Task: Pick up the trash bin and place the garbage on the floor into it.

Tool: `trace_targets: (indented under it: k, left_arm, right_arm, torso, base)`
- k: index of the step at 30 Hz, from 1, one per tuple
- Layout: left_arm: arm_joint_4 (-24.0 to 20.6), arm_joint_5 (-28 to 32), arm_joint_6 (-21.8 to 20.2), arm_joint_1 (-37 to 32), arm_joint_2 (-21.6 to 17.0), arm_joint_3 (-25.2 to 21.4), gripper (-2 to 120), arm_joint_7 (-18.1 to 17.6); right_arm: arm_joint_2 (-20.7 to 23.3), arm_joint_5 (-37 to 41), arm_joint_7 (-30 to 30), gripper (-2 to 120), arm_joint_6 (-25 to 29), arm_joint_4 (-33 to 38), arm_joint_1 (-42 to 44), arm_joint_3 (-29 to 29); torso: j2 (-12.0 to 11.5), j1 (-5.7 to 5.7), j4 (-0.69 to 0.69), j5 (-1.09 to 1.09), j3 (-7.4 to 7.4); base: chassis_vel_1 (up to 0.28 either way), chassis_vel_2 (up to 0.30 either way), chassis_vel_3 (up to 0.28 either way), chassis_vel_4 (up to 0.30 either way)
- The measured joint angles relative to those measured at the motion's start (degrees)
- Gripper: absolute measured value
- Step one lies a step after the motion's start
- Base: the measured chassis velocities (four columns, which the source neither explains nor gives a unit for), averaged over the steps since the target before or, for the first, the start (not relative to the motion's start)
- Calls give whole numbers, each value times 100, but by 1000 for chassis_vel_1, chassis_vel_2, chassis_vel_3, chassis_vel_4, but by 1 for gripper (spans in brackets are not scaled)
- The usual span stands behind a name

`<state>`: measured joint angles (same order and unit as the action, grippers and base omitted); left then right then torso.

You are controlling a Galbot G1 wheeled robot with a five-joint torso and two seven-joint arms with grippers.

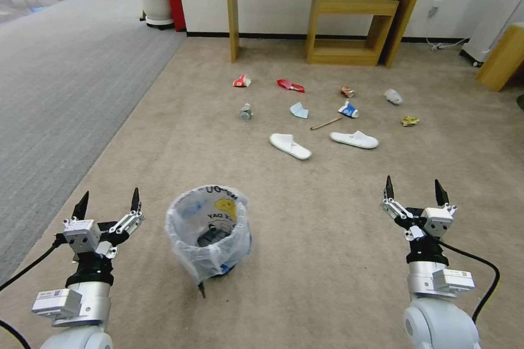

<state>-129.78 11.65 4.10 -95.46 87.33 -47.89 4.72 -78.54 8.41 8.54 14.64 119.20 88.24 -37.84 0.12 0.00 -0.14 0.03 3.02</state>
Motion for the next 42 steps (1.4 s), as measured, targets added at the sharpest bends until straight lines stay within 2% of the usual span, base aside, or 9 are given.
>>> trace_targets:
  k: [31, 42]
  left_arm:
    - [-13, -192, -36, -7, 26, 79, 100, 64]
    - [-31, -201, -9, -39, 45, 84, 100, 78]
  right_arm:
    - [107, 76, -65, 100, -32, -82, -48, 5]
    - [140, 124, -44, 100, 44, -84, -85, 24]
  torso:
    - [0, 0, 0, 2, -1]
    - [0, 0, 0, 1, 1]
  base:
    - [-2, -3, 1, 3]
    - [-76, 63, 71, -65]
